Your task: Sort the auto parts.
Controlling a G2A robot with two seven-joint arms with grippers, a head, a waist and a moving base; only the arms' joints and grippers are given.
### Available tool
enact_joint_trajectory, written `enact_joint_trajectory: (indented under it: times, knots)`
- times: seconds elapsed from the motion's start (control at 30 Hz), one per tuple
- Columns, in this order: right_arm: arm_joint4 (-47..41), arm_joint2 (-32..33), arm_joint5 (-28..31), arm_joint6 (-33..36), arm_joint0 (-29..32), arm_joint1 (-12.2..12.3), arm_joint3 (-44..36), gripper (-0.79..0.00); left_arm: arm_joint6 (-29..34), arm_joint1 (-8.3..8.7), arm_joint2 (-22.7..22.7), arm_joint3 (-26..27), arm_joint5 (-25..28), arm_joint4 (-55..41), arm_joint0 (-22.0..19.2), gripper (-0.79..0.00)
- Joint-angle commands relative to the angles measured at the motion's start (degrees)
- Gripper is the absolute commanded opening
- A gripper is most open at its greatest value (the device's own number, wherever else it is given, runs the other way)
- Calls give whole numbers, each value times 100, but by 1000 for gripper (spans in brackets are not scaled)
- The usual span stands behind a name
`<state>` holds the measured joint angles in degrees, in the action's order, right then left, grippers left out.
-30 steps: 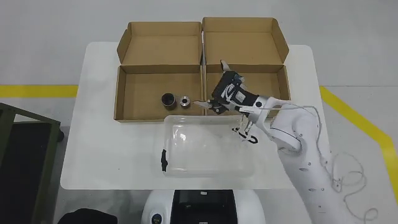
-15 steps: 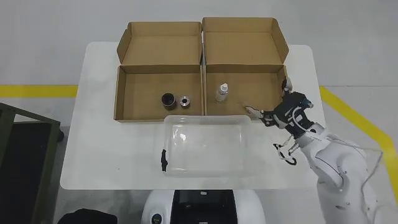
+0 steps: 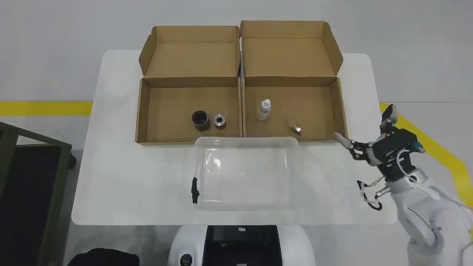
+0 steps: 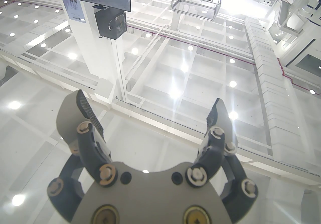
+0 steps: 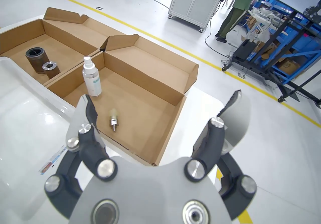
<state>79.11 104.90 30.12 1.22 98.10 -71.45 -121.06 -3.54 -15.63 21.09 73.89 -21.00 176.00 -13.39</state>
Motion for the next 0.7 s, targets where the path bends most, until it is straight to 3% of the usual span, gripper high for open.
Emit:
enact_joint_trajectory:
  times: [0.0, 0.67]
  knots:
    - [-8, 5, -68, -76, 63, 1, -21, 0, 0, 0, 0, 0, 0, 0, 0, 0]
    - [-36, -1, -145, -124, 96, -3, -18, -1, 0, 0, 0, 0, 0, 0, 0, 0]
